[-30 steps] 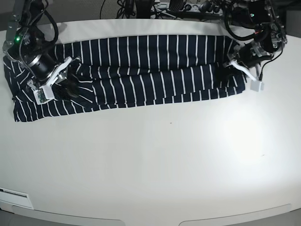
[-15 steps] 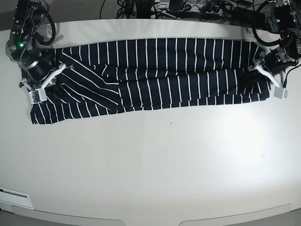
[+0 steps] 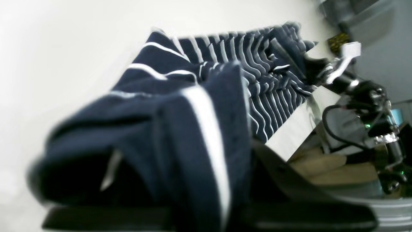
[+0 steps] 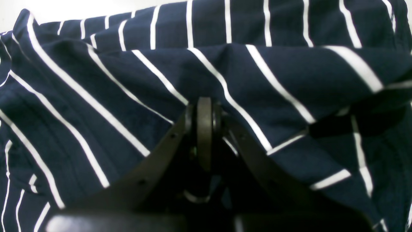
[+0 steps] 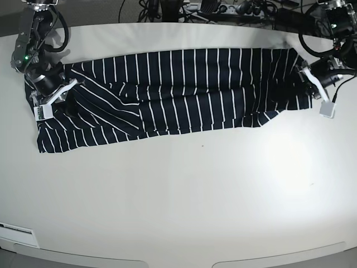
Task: Fold the T-shirt properly
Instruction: 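Pull the strip ends apart with both grippers to straighten it, then fold the strip end with the left gripper toward the right gripper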
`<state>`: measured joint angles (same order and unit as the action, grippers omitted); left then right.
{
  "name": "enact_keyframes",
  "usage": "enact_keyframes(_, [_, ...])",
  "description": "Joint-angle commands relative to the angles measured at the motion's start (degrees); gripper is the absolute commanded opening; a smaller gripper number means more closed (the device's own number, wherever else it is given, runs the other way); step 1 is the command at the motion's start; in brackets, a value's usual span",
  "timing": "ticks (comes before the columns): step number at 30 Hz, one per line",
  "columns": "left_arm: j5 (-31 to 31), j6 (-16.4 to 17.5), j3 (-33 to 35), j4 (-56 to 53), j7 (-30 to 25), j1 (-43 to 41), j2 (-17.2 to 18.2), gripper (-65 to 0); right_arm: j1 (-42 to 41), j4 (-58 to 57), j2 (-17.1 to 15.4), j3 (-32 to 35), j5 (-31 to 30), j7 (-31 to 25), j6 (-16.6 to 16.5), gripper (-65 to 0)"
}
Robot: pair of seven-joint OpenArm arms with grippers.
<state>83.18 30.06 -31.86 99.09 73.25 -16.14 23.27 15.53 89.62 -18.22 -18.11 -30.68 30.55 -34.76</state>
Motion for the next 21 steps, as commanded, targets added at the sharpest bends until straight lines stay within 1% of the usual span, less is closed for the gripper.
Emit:
enact_keyframes(1, [1.82, -0.35, -0.42, 1.75, -0.81, 0.79, 0.24, -65.0, 0.15, 0.81, -0.61, -0.17, -0.2, 1.95, 0.28, -65.0])
enact_keyframes(4, [1.82, -0.7, -0.42, 4.15, -0.79, 1.27, -2.95, -65.0, 0.07, 1.09, -0.5, -0.17, -2.12, 3.8, 0.28, -65.0])
enact_keyframes(8, [1.82, -0.04, 1.42, 7.96, -0.79, 2.1, -7.54, -65.0, 0.02, 1.09, -0.5, -0.17, -2.1, 3.78, 0.26, -65.0])
enact_keyframes(12, [1.82, 3.34, 6.25, 9.33, -0.81, 3.56, -11.1, -65.0, 0.04, 1.09, -0.52, -0.17, -2.1, 4.87, 0.28, -65.0])
enact_keyframes(16, [1.82, 8.37, 11.1, 9.29, -1.92, 5.46, -14.03, -65.0, 0.07, 1.09, -0.5, -0.17, -2.12, 5.62, 0.26, -65.0])
enact_keyframes(18, [-2.27, 9.4, 13.7, 9.22, -4.68, 6.29, -15.21, -65.0, 0.04, 1.09, -0.52, -0.17, -2.12, 5.73, 0.26, -65.0])
enact_keyframes(21, [-8.81, 9.35, 17.38, 9.11, -8.98, 7.3, -16.7, -65.0, 0.07, 1.09, -0.52, -0.17, -2.1, 5.81, 0.26, -65.0])
